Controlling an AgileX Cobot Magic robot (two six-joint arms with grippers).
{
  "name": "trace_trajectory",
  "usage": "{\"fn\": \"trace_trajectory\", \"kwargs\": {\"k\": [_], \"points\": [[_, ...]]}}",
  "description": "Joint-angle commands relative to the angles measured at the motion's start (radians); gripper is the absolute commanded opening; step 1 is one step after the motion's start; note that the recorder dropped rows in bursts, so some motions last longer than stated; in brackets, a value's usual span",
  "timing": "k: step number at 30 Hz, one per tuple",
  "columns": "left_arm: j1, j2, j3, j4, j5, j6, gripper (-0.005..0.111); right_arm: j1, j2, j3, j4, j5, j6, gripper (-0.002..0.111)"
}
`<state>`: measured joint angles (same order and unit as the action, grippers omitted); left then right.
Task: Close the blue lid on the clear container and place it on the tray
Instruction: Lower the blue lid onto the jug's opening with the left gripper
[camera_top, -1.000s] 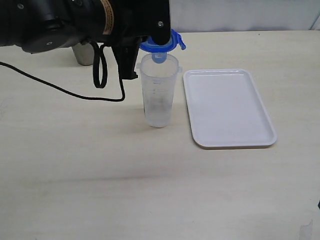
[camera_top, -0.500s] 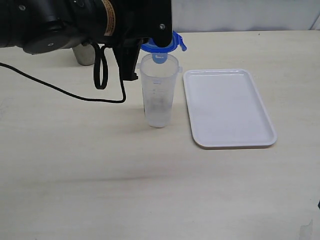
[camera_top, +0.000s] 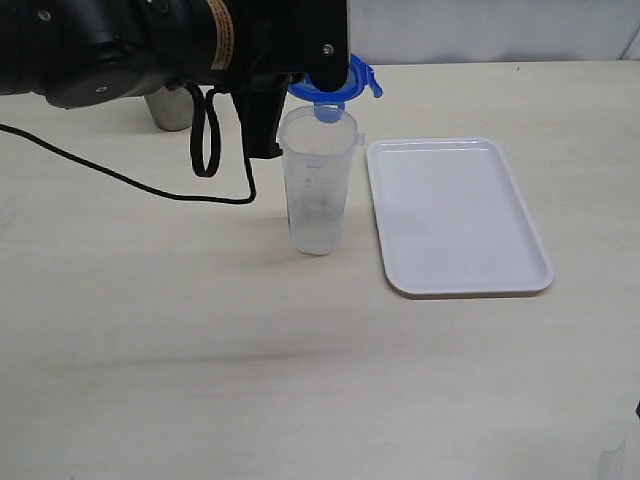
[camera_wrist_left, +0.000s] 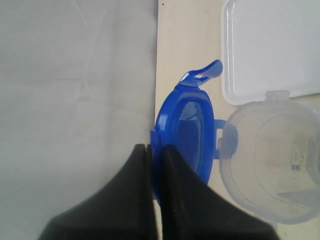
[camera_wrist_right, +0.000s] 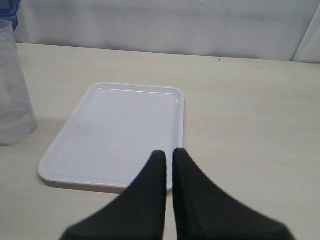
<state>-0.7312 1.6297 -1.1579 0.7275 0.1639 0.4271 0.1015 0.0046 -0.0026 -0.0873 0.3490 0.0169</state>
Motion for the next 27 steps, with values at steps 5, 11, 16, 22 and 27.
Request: {"fn": "trace_trajectory", "kwargs": {"k": [5, 11, 16, 22, 27], "points": [[-0.003, -0.006, -0.002, -0.002, 0.006, -0.003, 0.0, -0.006, -0.005, 0.003, 0.0, -0.003, -0.006, 0.005], [-0.003, -0.006, -0.002, 0.025, 0.037, -0.005, 0.0, -0.006, -0.005, 0.003, 0.0, -0.003, -0.006, 0.005], [-0.003, -0.006, -0.002, 0.041, 0.006, -0.01, 0.0, -0.006, -0.005, 0.003, 0.0, -0.003, -0.006, 0.005], [-0.003, -0.006, -0.002, 0.046, -0.022, -0.013, 0.0, -0.006, -0.005, 0.003, 0.0, -0.003, -0.006, 0.005], [-0.003, -0.007, -0.002, 0.05, -0.022, -0.013, 0.0, -0.006, -0.005, 0.003, 0.0, -0.003, -0.006, 0.005]]}}
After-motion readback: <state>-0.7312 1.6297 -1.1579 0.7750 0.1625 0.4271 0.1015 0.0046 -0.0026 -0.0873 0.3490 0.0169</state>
